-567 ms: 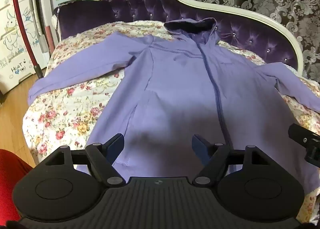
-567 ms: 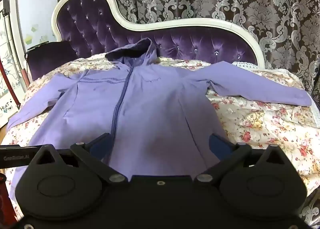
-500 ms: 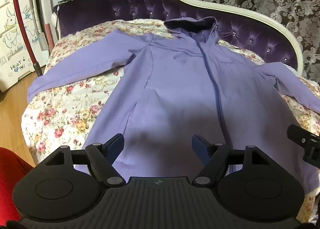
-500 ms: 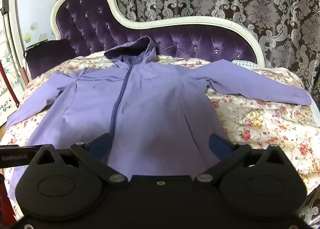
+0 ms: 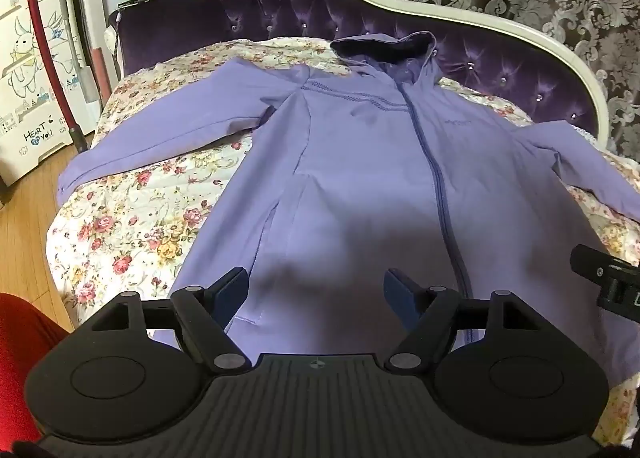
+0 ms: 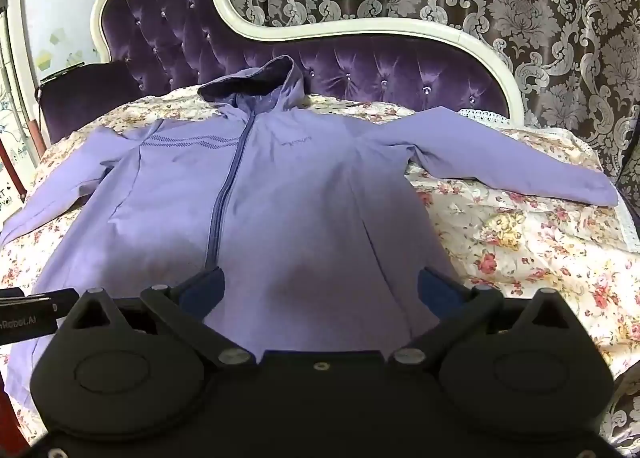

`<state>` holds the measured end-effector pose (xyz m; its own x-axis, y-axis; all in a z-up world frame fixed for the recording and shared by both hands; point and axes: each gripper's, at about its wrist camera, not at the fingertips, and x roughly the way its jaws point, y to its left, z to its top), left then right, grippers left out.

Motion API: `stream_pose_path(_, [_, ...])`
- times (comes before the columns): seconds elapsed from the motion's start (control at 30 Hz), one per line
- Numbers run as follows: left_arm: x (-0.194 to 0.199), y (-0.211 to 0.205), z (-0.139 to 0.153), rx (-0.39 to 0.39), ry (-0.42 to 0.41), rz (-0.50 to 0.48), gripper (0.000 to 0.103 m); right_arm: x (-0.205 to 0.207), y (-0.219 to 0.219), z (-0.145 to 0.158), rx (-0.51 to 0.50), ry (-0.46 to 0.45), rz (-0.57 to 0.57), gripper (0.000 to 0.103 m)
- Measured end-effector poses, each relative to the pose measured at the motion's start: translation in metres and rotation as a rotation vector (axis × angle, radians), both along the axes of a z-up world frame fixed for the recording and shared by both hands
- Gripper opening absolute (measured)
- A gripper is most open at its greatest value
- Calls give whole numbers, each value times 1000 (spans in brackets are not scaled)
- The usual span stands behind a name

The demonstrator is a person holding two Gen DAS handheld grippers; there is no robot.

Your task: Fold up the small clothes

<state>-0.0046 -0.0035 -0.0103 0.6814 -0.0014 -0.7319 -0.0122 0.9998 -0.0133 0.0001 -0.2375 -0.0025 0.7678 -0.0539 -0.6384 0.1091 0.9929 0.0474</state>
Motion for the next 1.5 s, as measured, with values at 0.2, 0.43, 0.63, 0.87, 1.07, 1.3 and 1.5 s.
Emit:
stream_pose_path(0.2, [-1, -4, 2, 6, 2, -4, 74, 1, 1, 4, -2, 4, -6, 102])
stream_pose_path(0.43, [0, -4, 5, 12, 3, -12, 74, 3, 2, 7, 0, 8, -9, 102])
stream_pose_path(0.63, [1, -4, 5, 10, 10, -15, 74, 3, 2, 7, 4, 13, -7, 102])
stream_pose_path(0.87, [0, -3, 2, 7, 17, -17, 74, 4, 3, 6, 7, 19, -4, 102])
stream_pose_path(1.07, [0, -3, 1, -1, 26, -15, 74, 4, 5, 5, 16, 22, 7, 102])
stream_pose_path(1.3, [1, -3, 1, -3, 32, -15, 74, 5, 7, 4, 21, 26, 16, 102])
stream_pose_path(1.5, [1, -2, 0, -8, 35, -15, 74, 6, 9, 3, 23, 30, 23, 102])
